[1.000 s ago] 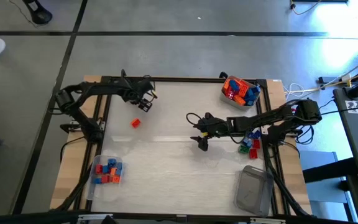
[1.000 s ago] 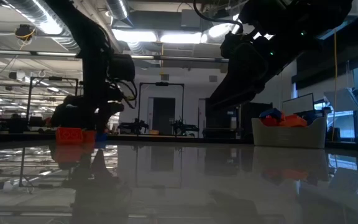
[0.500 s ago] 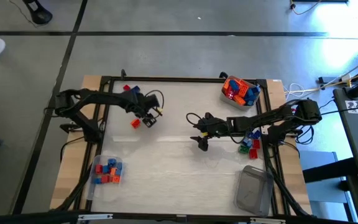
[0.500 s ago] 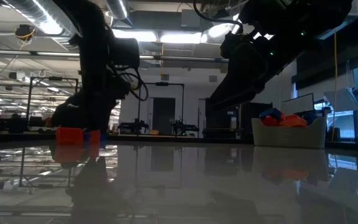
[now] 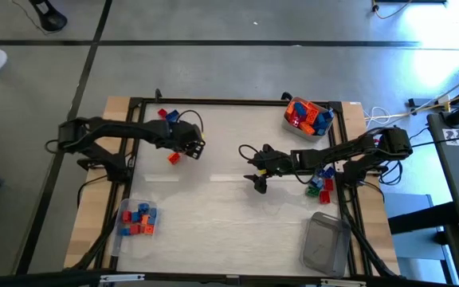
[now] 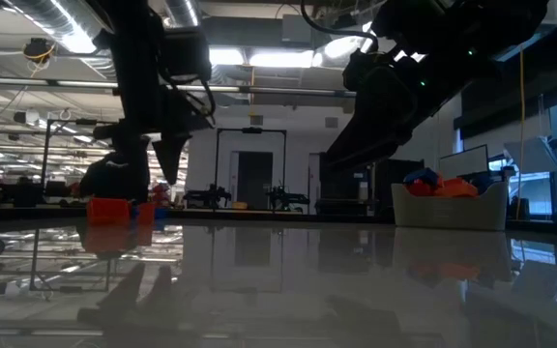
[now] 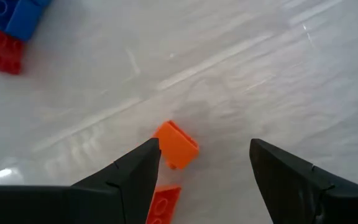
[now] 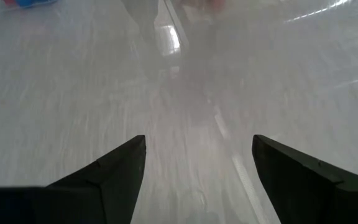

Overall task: Sort blocks by size
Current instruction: Put the orange game piece into the transparent bin

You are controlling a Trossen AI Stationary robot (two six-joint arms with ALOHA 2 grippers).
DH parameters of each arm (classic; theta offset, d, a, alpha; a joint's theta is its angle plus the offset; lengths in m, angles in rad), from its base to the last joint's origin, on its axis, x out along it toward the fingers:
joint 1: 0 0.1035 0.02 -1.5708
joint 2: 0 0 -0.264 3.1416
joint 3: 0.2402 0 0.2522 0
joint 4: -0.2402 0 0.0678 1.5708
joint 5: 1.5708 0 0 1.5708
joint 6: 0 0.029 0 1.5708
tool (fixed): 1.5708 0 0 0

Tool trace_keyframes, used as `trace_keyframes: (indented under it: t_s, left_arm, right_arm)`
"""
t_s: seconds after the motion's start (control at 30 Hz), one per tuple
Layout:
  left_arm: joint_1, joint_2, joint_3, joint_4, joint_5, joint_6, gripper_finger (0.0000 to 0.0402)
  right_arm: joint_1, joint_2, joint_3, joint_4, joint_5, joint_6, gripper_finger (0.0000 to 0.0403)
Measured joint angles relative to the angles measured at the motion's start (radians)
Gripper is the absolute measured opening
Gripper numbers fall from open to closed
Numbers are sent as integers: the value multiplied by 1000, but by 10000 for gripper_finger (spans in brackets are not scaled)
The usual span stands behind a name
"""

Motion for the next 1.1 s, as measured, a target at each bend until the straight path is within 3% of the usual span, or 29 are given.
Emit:
trace_keyframes:
  t_s: [0.73,1.1]
  left_arm:
    - [21,126,0,-13,-12,-92,237]
    - [28,195,0,23,-15,-57,234]
  right_arm:
    - [0,0,0,-2,0,0,294]
    - [0,0,0,-3,0,0,294]
